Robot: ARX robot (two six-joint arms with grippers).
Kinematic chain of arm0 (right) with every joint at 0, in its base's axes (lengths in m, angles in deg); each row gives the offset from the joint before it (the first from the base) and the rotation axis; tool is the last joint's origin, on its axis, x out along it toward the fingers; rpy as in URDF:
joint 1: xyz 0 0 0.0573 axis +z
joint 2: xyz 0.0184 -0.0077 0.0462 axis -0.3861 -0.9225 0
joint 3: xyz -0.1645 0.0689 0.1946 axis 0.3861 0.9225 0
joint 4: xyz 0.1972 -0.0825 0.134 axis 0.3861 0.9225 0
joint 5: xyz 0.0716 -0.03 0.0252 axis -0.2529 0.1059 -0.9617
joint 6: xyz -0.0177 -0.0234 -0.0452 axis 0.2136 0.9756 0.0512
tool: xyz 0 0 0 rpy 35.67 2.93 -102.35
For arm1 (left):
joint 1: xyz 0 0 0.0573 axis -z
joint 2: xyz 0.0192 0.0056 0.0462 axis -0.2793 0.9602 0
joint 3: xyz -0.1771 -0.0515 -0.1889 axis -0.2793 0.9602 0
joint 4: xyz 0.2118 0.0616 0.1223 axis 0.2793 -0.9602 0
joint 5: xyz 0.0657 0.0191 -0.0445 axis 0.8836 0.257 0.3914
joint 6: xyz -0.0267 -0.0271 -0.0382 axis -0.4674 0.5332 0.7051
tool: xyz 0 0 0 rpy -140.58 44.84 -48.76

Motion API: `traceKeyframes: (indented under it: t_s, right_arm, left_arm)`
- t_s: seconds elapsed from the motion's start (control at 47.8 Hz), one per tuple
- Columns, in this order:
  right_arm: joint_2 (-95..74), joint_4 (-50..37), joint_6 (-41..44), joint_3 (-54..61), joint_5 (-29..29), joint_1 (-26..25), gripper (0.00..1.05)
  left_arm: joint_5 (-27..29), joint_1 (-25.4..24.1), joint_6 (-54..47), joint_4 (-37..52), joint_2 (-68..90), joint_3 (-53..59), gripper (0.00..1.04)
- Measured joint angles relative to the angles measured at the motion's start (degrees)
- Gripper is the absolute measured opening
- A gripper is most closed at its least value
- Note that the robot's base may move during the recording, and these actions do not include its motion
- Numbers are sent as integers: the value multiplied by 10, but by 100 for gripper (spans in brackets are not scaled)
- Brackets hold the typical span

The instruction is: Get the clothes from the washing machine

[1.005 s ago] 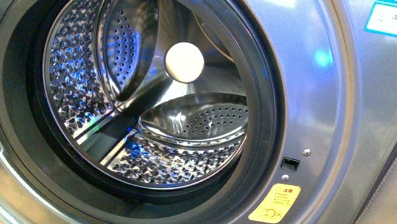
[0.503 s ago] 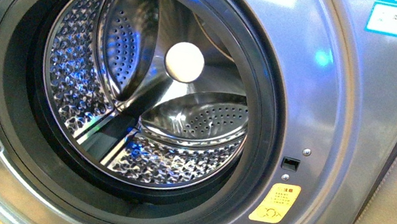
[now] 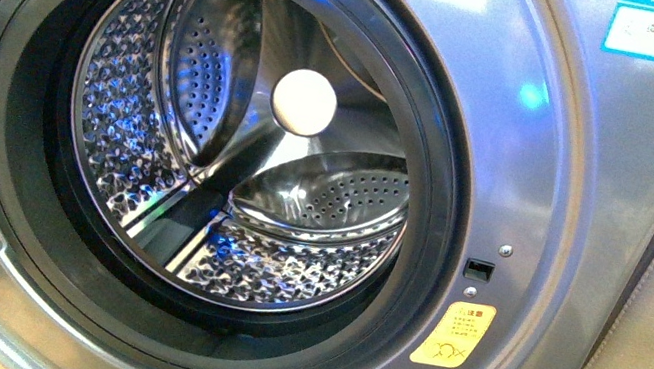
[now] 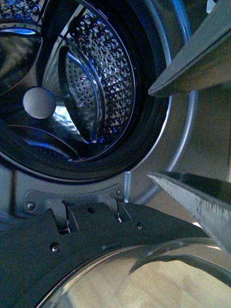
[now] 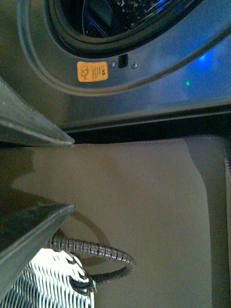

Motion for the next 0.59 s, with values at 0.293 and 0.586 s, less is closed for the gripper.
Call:
traceKeyframes:
  t_s: [0.293, 0.586]
  right_arm:
    - [0, 0, 0, 0, 0, 0, 84]
    - [0, 0, 0, 0, 0, 0, 97]
  left_arm:
    - [0, 0, 0, 0, 0, 0, 98]
    - [0, 0, 0, 0, 0, 0, 98]
